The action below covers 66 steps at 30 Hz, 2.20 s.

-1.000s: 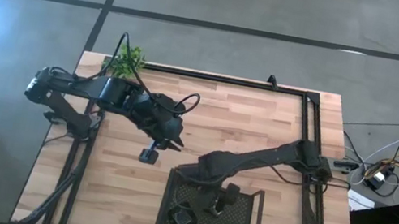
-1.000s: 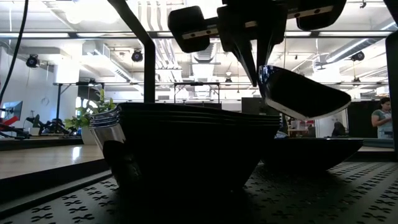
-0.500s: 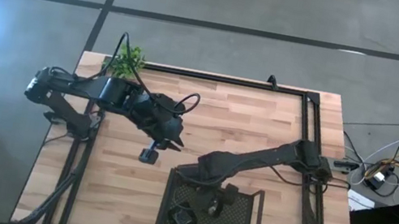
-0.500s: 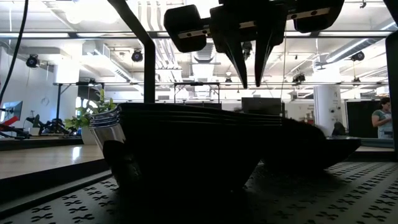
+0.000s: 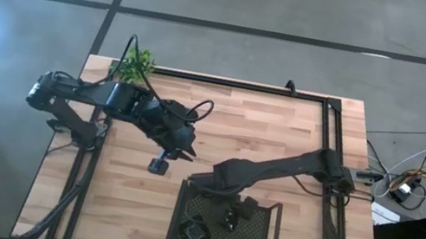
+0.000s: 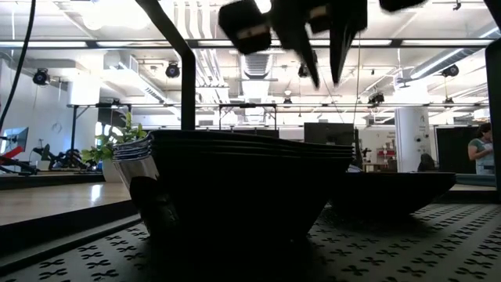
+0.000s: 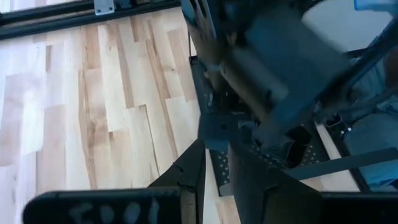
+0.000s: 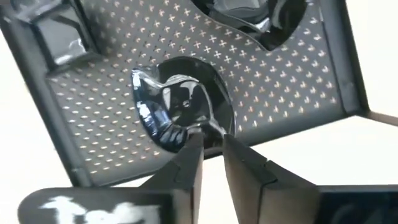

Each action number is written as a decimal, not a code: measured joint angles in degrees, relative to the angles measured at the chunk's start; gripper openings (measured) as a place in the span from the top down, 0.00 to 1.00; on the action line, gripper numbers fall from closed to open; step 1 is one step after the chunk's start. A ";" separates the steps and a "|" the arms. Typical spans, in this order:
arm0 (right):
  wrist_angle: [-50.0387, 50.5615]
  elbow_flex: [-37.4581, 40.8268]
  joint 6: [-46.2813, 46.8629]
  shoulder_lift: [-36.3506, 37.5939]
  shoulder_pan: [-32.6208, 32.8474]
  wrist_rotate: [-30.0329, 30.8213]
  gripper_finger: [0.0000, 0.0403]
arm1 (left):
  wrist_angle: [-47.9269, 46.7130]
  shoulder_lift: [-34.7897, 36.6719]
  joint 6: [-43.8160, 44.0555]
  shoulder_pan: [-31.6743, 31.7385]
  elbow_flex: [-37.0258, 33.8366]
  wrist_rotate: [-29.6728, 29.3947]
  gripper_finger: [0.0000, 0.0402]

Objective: Pick & Place Mini shaped plates
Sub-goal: Return to Home Position

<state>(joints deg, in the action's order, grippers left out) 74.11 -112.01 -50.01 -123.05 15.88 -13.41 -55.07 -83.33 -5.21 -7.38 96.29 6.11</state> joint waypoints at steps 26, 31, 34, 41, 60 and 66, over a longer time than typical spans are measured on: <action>-8.55 0.29 19.72 34.32 -1.46 1.80 0.98 | 4.00 19.60 -12.77 0.00 -5.58 -3.50 1.00; -14.70 7.79 24.48 41.53 -1.71 1.81 0.98 | 8.74 25.93 -12.73 0.00 -12.97 -3.69 1.00; -18.00 13.05 27.17 45.53 -1.64 1.81 0.98 | 12.38 30.54 -12.07 0.00 -18.20 -3.67 1.00; -28.24 27.22 31.23 55.26 -1.40 1.55 0.98 | 17.88 41.01 -6.86 -0.02 -28.46 -3.65 1.00; -42.74 52.20 36.74 80.23 -1.40 2.59 0.98 | 24.07 60.80 -5.25 0.00 -43.21 -6.78 1.00; -43.21 55.30 37.01 84.89 -1.40 4.64 0.98 | 25.00 64.91 -5.25 -0.02 -44.03 -7.26 1.00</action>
<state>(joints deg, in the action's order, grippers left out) 30.89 -56.71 -12.99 -38.16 14.48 -8.78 -30.07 -18.42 -10.46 -7.40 52.26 -1.15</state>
